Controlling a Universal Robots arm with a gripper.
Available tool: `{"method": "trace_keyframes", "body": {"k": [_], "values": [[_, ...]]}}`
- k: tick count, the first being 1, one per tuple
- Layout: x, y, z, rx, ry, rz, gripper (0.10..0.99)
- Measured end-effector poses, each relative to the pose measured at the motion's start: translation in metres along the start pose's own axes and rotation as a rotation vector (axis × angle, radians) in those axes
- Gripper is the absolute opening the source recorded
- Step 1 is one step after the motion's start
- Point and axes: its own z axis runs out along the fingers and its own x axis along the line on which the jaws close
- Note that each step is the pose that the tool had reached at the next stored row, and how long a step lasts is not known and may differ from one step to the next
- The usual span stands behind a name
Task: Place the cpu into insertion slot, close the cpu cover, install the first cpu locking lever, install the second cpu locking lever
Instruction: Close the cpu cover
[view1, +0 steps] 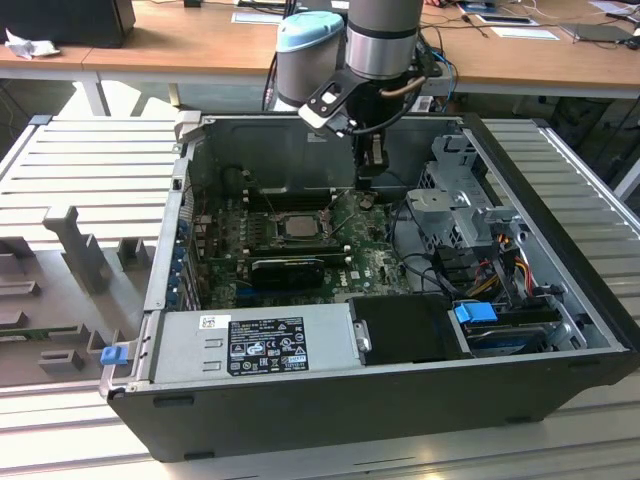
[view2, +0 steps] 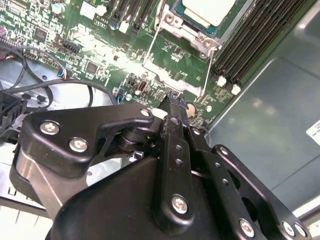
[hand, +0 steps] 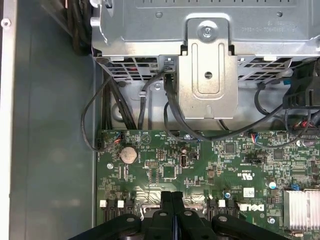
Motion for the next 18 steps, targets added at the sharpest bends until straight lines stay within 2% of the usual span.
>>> {"method": "trace_keyframes", "body": {"k": [7,10,14,15,18], "values": [[0.0000,0.0047,0.0032,0.000,-0.0002,0.000,0.106],[-0.0003,0.0071,0.0135,0.000,-0.0004,0.000,0.106],[-0.0005,0.0074,0.0224,0.000,-0.0005,-0.001,0.106],[-0.0005,0.0074,0.0255,0.003,-0.0004,-0.003,0.106],[-0.0006,0.0024,0.0271,0.007,-0.0003,-0.004,0.106]]}}
